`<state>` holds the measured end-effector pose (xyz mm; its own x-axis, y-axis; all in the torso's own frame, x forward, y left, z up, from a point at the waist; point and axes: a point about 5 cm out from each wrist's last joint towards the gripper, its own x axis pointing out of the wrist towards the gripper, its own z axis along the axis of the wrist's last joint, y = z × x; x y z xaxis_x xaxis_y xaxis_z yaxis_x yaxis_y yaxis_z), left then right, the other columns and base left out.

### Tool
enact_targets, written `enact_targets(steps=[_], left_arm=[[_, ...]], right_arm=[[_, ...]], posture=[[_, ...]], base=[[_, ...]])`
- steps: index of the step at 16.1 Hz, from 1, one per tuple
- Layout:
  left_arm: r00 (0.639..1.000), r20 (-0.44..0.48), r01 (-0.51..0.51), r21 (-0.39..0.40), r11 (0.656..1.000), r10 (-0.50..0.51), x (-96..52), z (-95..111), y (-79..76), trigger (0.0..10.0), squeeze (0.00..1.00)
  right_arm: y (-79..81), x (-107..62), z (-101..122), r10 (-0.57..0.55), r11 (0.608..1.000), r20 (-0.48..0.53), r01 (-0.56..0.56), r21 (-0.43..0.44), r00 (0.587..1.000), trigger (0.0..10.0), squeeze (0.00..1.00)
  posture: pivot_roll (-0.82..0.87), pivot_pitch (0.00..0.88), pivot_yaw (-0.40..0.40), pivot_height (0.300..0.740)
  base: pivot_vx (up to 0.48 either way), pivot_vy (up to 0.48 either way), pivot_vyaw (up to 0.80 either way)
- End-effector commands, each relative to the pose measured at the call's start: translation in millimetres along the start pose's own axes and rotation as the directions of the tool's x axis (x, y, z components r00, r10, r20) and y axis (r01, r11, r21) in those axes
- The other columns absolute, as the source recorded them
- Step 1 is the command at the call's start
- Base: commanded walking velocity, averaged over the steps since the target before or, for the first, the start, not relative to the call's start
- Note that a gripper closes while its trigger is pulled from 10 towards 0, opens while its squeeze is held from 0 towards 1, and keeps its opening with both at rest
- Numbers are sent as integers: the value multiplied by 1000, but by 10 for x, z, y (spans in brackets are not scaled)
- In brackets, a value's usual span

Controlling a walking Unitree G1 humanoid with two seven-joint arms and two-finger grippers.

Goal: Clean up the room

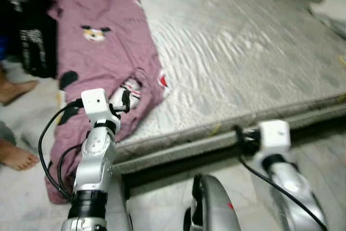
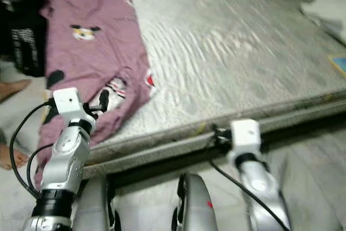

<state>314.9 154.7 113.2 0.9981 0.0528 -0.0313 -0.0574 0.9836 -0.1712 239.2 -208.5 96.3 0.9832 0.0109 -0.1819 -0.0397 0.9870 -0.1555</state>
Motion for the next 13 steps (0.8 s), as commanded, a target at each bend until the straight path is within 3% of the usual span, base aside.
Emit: enact_targets(steps=[1, 5, 9, 11, 13], left_arm=[[1000, -14, -23, 25, 999, 24, 64, -20, 43, 10000, 0], [989, -136, -50, 72, 996, 59, 237, -149, 169, 10000, 0], [967, -248, -22, 127, 992, 53, 412, -233, 185, 10000, 0], [943, -330, 0, 138, 990, 46, 441, -327, 162, 10000, 0], [889, -457, 126, 207, 970, -18, 419, -482, 28, 10000, 0]], right_arm=[[-140, -131, -19, -52, 999, -33, 52, 4, 998, 10000, 0], [-184, -354, -52, -73, 997, -76, 72, -10, 994, 10000, 0], [-256, -490, -39, -108, 994, -103, 106, -23, 989, 10000, 0], [-271, -521, -30, -112, 994, -111, 110, -29, 987, 10000, 0], [-275, -525, -19, -117, 993, -115, 114, -31, 986, 10000, 0]], posture=[[-75, 237, -32, 585], [-104, 269, -21, 585], [-147, 284, -14, 585], [-157, 285, -14, 585], [-168, 277, -12, 585]], base=[[0, 0, 0], [0, 0, 0], [0, 0, 0], [0, 0, 0], [0, 0, 0]])
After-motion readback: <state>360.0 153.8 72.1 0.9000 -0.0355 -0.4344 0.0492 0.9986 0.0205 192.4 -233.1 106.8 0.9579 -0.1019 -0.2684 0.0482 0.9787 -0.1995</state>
